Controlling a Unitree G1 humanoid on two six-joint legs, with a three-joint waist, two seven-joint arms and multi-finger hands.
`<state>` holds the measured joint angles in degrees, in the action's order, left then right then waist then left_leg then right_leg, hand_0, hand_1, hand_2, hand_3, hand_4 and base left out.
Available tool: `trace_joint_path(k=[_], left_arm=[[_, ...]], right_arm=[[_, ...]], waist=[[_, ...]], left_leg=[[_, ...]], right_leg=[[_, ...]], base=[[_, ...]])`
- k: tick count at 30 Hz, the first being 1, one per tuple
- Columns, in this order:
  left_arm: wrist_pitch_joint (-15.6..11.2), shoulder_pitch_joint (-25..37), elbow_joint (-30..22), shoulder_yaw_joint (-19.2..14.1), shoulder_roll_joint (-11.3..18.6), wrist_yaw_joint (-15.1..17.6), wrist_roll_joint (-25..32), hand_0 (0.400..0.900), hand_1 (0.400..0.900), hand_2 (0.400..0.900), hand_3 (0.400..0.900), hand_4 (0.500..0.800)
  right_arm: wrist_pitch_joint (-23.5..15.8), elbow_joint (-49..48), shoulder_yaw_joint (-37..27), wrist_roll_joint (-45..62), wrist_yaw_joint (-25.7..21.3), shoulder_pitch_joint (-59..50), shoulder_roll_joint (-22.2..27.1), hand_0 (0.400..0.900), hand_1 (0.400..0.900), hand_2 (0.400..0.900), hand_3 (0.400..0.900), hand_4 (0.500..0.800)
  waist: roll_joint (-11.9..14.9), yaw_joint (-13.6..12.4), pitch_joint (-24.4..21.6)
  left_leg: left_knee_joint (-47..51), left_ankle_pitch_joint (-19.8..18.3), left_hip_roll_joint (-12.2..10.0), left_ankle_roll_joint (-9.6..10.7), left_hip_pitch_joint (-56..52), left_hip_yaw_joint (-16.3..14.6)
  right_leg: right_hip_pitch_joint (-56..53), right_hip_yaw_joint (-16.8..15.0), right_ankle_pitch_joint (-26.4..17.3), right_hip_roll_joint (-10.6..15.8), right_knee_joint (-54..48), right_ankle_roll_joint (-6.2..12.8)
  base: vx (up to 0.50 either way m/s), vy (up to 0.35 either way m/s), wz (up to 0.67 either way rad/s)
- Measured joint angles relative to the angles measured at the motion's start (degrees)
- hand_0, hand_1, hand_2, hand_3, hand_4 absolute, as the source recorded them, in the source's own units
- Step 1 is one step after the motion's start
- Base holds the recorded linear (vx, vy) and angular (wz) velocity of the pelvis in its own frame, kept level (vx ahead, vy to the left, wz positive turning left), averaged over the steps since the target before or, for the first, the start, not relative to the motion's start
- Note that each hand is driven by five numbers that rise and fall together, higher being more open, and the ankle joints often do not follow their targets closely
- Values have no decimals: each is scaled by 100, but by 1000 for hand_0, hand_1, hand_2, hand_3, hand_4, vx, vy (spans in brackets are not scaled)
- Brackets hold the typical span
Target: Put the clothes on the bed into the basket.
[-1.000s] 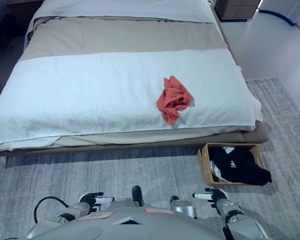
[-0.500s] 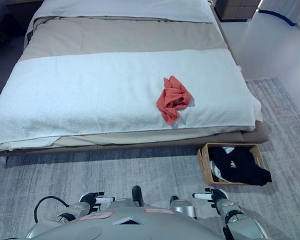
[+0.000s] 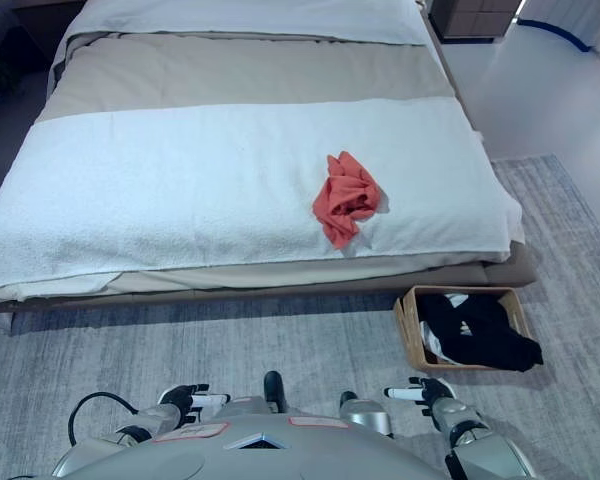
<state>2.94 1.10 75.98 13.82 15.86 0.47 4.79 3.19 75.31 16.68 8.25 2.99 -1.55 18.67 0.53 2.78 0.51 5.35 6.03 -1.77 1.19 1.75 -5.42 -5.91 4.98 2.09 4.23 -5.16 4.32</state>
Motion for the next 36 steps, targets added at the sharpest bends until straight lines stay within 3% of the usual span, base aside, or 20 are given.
trace_joint_path(k=[11,13,14,15,17,18,20,22,24,27,28,30,36], left_arm=[[-20,189,-47,96,-7,-27,8,900,900,900,900,800],[-17,269,-10,97,-11,-44,13,900,900,900,900,800],[-42,435,-48,96,0,-61,22,900,900,900,900,800],[-37,498,25,95,-21,-63,64,900,900,900,900,800],[-37,753,37,100,-21,-103,69,900,900,900,900,800],[-38,772,47,100,-28,-110,75,900,900,900,900,800],[-20,644,61,101,-61,-143,113,900,900,900,900,800],[-14,531,53,165,-70,-160,113,900,900,900,900,800],[-10,459,60,233,-79,-178,113,900,900,900,900,800],[18,231,56,288,-128,-178,113,900,900,900,900,800],[25,204,52,295,-123,-169,113,900,900,900,900,800],[16,202,13,289,-47,-160,114,900,900,900,900,800],[-58,551,-137,260,63,-118,112,900,900,900,900,800]], right_arm=[[-4,0,-1,6,7,-13,23,900,900,900,900,800],[-12,-8,0,8,12,-66,50,900,900,900,900,800],[-13,-8,2,8,14,-116,54,900,900,900,900,800],[-9,5,-2,10,32,-190,73,900,900,900,900,800],[-8,-7,0,16,28,-289,100,900,900,900,900,800],[-12,3,-1,30,28,-292,117,900,900,900,900,800],[-24,-13,-1,39,10,-323,191,900,900,900,900,800],[-12,-1,1,43,-12,-289,259,900,900,900,900,800],[-11,4,3,42,-18,-283,335,900,900,900,900,800],[-18,9,3,43,-15,-277,407,900,900,900,900,800],[-25,9,7,43,-26,-260,359,900,900,900,900,800],[-94,-10,68,42,2,-293,230,900,900,900,900,800],[-129,14,89,30,83,-405,134,900,900,900,900,800]], waist=[[-179,14,185],[-247,-6,388],[-199,20,515],[-229,-71,645],[-131,-139,863],[-103,-142,886],[-124,-145,875],[-147,-149,845],[-223,-162,843],[-465,-164,807],[-408,-149,849],[-193,-204,889],[33,-301,876]], left_leg=[[-177,155,-76,180,301,336],[-550,285,-62,456,556,484],[-827,334,4,581,753,566],[-1085,559,45,862,938,730],[-1477,891,189,1141,1250,1112],[-1589,1006,208,1202,1366,1132],[-1654,973,159,1108,1452,965],[-1249,674,126,789,1350,848],[-790,598,76,677,1293,825],[-86,609,-103,632,906,895],[-57,612,-84,296,773,822],[-59,551,33,246,678,649],[-274,96,216,-3,540,288]], right_leg=[[112,248,73,-163,26,-117],[156,343,141,-201,116,-192],[261,321,126,-94,191,-266],[270,355,170,-151,245,-293],[434,352,189,-9,461,-460],[443,367,228,9,446,-521],[326,426,205,-45,373,-607],[283,455,259,-91,318,-711],[283,457,239,-163,236,-749],[135,306,214,-391,46,-609],[67,245,190,-365,1,-508],[85,52,179,-249,4,-311],[-9,-286,219,60,36,-133]], base=[[-39,-100,18],[-90,-132,10],[-104,-140,15],[-91,-150,21],[25,-130,23],[106,-83,12],[126,-46,1],[147,-6,-8],[161,31,-19],[193,60,-42],[150,63,-32],[203,121,-45],[264,270,-33]])
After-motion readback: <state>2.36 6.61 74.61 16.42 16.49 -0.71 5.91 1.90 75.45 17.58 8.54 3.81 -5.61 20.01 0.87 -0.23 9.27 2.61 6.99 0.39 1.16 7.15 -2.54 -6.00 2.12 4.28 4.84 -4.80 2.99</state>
